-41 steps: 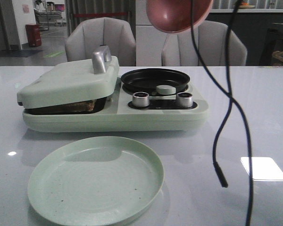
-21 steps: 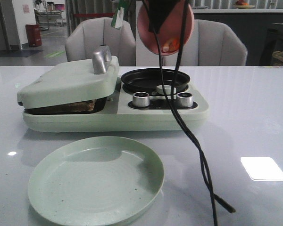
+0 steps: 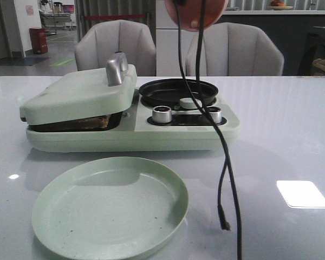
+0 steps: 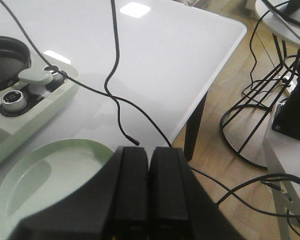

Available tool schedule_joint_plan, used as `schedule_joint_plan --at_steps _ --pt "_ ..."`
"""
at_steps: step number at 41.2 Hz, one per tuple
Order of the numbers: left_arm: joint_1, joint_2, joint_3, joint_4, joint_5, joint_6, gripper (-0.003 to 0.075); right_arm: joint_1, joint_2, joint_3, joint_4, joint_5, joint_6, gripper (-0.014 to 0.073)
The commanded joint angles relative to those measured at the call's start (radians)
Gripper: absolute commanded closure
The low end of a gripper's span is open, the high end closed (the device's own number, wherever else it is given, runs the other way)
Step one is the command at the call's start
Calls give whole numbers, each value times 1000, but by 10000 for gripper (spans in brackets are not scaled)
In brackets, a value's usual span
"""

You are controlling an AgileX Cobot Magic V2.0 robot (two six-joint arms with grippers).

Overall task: Make breakfast with bread and shrimp
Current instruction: 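Tilt the pink bowl over the frying pan to pour the shrimp in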

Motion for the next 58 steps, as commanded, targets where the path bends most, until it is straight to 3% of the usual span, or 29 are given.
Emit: schedule_joint_plan --at_steps 1,9,43,49,58 --pt "-5 0 -28 -27 -55 1 619 -1 -73 -68 -95 23 -34 578" --pt "-5 0 -28 -27 -55 1 619 0 -73 -135 -95 1 -94 578" --pt "-5 0 -28 -27 -55 1 619 36 40 -142 -95 6 -111 578" --pt "-5 0 -28 -27 -55 1 619 45 32 -178 -95 70 -186 578" --pt "-5 0 -28 -27 -55 1 619 58 40 -220 -91 120 -170 578"
